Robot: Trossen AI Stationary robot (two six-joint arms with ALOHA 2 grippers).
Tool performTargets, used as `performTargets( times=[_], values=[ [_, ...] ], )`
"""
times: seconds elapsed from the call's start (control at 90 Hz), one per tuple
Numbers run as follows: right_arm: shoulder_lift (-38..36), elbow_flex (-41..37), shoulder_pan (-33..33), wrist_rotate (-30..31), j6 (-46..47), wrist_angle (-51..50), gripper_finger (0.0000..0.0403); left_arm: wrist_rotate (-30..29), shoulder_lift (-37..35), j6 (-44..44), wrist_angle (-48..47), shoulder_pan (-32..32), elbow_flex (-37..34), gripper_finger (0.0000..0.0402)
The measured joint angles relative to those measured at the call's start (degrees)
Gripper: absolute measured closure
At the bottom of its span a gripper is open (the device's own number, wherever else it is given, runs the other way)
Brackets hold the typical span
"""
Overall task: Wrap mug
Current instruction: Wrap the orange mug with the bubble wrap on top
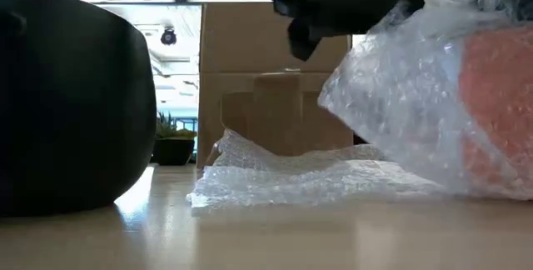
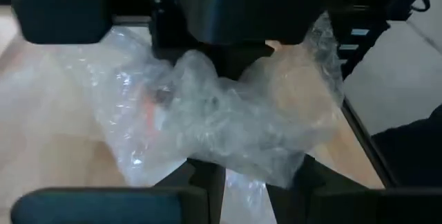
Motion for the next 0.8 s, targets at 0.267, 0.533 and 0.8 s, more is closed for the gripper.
performTargets(
  times=[0.267,0.533,0.8],
  values=[
    [0.0,-0.1,-0.7,-0.9,-0.2,1.4,0.0401,0.2,6.9,0.0,5.2,0.0,4.7,0.0326],
    [-0.9,8.8,-0.2,-3.9,1.2,-14.1,0.0401,0.1,7.9,-0.3,4.2,0.1,5.4,0.0326],
    [-1.2,17.3,-0.1,-4.5,0.6,-24.7,0.0401,0.0,7.9,-0.3,3.8,0.1,5.3,0.0326]
  ],
)
